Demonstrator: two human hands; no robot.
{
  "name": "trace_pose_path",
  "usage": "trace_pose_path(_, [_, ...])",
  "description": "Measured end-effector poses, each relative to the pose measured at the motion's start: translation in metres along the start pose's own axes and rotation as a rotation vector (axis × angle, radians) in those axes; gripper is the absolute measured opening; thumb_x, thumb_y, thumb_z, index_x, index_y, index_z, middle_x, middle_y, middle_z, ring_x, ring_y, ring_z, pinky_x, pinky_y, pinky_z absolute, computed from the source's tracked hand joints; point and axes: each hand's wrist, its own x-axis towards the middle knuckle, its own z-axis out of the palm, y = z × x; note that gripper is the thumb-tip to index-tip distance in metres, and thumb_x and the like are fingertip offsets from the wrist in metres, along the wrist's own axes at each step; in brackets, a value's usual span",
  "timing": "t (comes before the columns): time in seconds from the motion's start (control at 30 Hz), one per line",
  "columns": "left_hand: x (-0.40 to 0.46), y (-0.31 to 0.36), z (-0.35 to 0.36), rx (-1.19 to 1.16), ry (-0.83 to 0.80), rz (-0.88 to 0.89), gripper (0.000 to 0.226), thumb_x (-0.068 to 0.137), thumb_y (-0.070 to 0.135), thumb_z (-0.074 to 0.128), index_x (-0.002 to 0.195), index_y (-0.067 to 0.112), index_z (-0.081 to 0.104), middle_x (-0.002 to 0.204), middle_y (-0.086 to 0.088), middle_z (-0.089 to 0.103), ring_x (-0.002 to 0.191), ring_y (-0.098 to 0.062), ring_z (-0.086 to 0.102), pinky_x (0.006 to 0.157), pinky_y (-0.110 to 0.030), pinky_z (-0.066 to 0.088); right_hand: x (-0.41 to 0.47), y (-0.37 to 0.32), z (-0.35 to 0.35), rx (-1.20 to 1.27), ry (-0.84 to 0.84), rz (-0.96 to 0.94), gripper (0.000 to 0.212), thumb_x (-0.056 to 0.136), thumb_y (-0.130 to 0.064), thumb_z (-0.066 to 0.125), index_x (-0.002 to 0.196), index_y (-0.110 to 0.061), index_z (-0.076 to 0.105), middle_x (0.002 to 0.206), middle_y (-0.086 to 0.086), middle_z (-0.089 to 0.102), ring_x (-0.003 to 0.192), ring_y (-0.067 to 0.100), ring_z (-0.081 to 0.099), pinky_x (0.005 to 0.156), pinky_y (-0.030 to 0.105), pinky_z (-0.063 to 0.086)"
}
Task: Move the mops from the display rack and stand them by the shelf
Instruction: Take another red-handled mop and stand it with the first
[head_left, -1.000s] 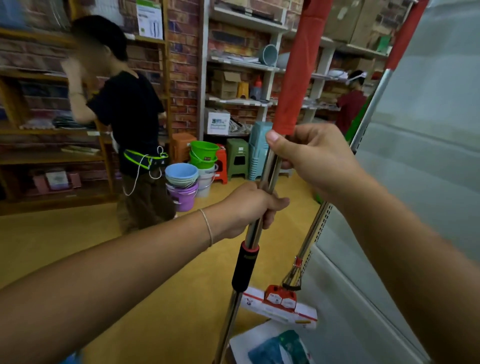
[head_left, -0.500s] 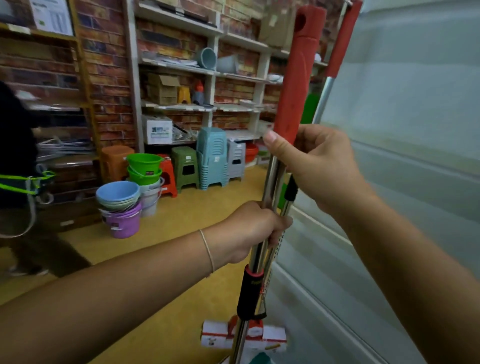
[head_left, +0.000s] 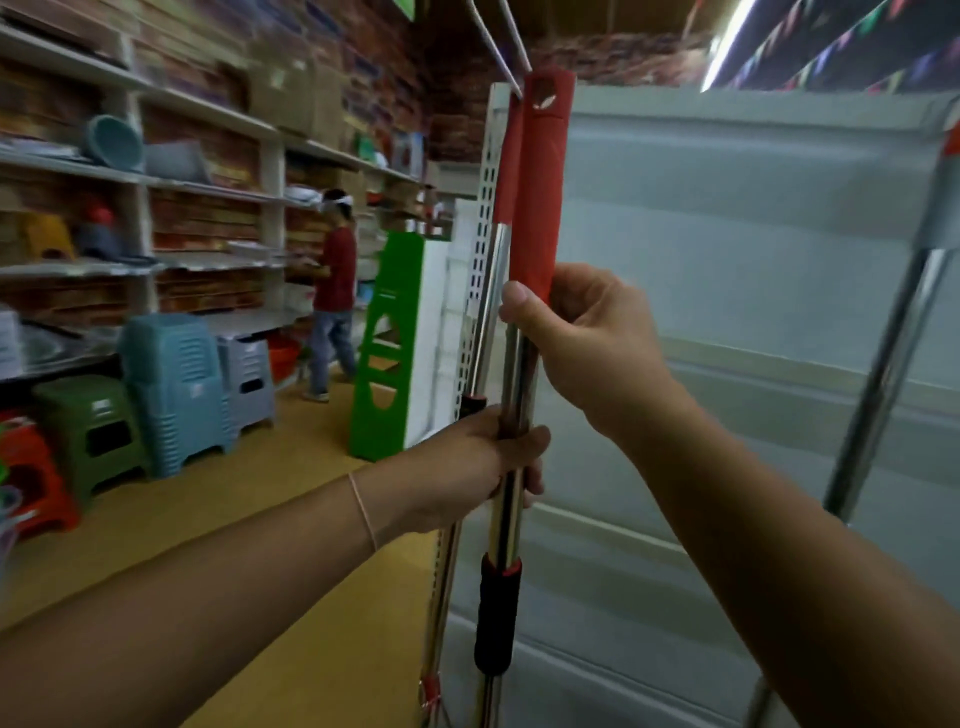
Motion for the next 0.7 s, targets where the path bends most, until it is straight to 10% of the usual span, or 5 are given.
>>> trace_pose_path(0.3, [0.031,0.038,-0.048,0.612,-0.197,-0.032,0.034,0.098,0.047,0.045,0.11,0.016,0.049,0.115,-0.024,0.061,0.097,-0.034,0.066,0.08,-0.039,0.059,0.023,0.0,0.03,-0.353,0.148,0.035,0.016,0.096,-0.024,0.061,0.081,-0.031,0.059,0.088,0.012,0.075,0.079,0.028,0.071,0.07,0.044,0.059])
trace_pose_path(0.7, [0.037,0.074,-0.083,0.479,-0.055,0.258,0.031,0.093,0.037,0.059,0.075,0.013,0.051,0.059,0.001,0.044,0.049,-0.012,0.055,0.057,-0.029,0.058,0.065,-0.042,0.049,-0.429,0.175,-0.046,0.015,0.098,-0.024,0.057,0.084,-0.029,0.06,0.086,0.009,0.075,0.081,0.03,0.072,0.077,0.052,0.059])
